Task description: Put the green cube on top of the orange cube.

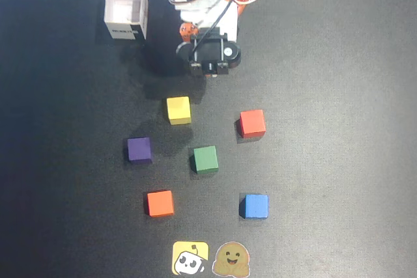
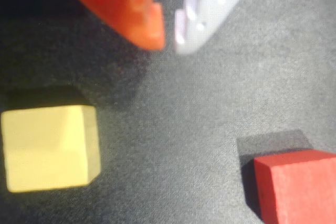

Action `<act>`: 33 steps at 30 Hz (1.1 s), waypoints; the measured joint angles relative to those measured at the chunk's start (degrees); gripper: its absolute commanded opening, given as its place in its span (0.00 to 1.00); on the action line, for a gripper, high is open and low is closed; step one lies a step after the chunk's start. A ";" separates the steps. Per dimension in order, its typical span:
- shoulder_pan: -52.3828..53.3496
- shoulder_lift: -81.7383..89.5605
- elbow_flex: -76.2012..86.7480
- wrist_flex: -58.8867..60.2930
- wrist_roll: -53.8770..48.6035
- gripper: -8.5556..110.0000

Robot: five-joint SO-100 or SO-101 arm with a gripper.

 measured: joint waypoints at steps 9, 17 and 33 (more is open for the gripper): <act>0.00 0.00 0.00 0.00 0.00 0.08; 0.00 0.00 0.00 0.00 0.00 0.08; 0.00 0.00 0.00 0.00 0.00 0.09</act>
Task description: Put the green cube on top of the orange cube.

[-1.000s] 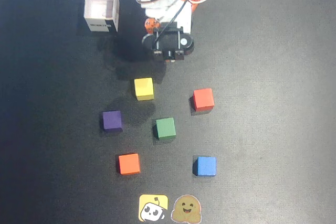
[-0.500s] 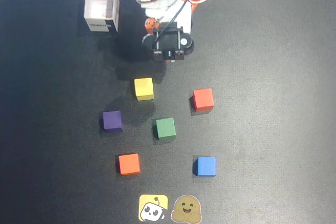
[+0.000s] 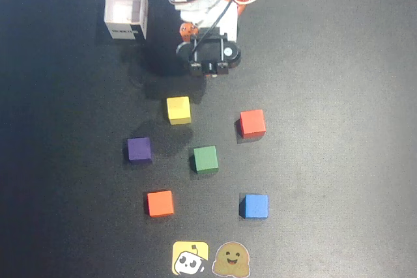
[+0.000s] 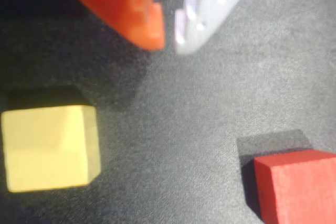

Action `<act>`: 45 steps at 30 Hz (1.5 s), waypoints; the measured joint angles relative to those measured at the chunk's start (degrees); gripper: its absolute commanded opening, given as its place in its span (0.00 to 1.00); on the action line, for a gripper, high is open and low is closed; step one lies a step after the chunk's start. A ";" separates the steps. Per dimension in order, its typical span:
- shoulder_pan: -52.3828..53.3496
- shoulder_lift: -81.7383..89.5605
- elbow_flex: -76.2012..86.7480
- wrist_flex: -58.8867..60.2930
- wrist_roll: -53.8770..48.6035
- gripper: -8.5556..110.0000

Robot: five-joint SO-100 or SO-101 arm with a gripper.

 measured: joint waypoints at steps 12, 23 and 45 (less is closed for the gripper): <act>-3.78 0.00 0.00 -3.25 0.00 0.20; -10.72 -17.67 -10.63 -8.09 3.08 0.28; -23.82 -55.81 -23.82 -25.05 7.38 0.28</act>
